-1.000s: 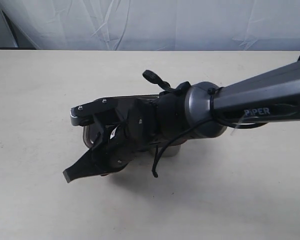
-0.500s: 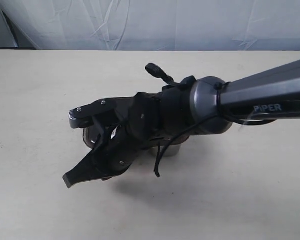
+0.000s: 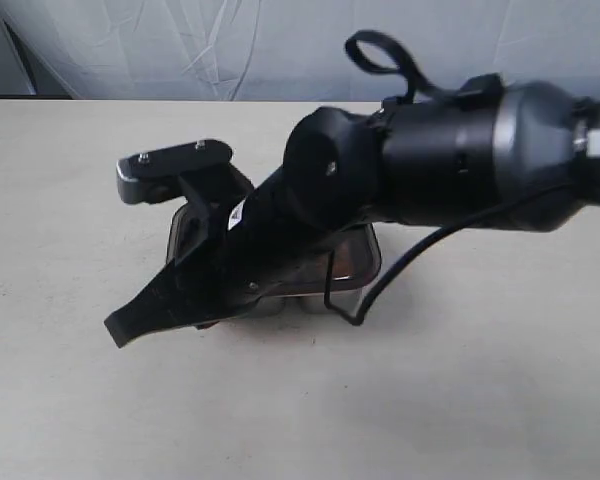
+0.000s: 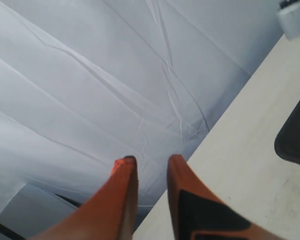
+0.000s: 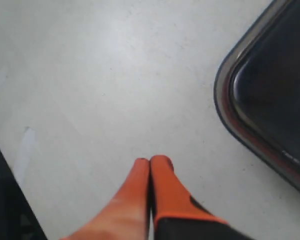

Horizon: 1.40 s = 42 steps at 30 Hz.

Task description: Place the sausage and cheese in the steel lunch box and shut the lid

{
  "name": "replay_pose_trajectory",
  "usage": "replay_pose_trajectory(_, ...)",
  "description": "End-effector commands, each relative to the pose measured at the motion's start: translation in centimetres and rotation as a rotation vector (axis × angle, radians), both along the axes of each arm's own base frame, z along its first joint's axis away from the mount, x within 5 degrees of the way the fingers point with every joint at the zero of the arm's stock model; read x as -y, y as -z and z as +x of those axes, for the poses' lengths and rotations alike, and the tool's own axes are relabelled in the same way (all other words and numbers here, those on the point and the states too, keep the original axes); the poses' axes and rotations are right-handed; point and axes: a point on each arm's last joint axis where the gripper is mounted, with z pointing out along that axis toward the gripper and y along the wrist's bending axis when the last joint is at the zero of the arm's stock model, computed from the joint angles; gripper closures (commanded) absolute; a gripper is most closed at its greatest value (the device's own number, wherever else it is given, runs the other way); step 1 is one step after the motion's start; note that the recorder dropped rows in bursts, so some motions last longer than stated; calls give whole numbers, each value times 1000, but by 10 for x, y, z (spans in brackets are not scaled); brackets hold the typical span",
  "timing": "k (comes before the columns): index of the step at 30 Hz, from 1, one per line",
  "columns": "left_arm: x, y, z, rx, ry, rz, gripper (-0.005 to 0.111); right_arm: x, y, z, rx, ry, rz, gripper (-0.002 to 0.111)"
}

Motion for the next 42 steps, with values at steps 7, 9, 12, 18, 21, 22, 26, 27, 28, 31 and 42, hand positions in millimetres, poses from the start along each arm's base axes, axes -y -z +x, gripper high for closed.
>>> replay_pose_trajectory(7,7,9,20,-161,17,-77,89,79,-33,73,133,233,-127,108)
replay_pose_trajectory(9,9,7,28,-196,18,-77,94,94,-28,87,137,260,-179,108)
replay_pose_trajectory(12,14,0,44,-246,24,-101,105,107,-27,100,159,282,-189,108)
replay_pose_trajectory(18,43,-8,80,-427,220,-169,107,107,-22,106,201,247,-197,108)
replay_pose_trajectory(21,62,-9,99,-441,398,-137,107,106,-16,107,185,236,-217,108)
replay_pose_trajectory(22,67,-7,107,-466,425,-163,107,106,-14,106,174,232,-228,108)
replay_pose_trajectory(26,75,12,140,-593,407,-195,107,107,-4,104,129,187,-286,109)
replay_pose_trajectory(27,78,20,145,-634,416,-196,107,107,-2,103,121,176,-297,109)
replay_pose_trajectory(28,81,26,150,-669,436,-201,107,107,1,103,114,170,-306,109)
replay_pose_trajectory(31,89,45,159,-767,494,-218,107,105,9,105,98,172,-312,109)
replay_pose_trajectory(42,101,115,180,-1068,529,-274,107,93,49,109,-27,155,-322,109)
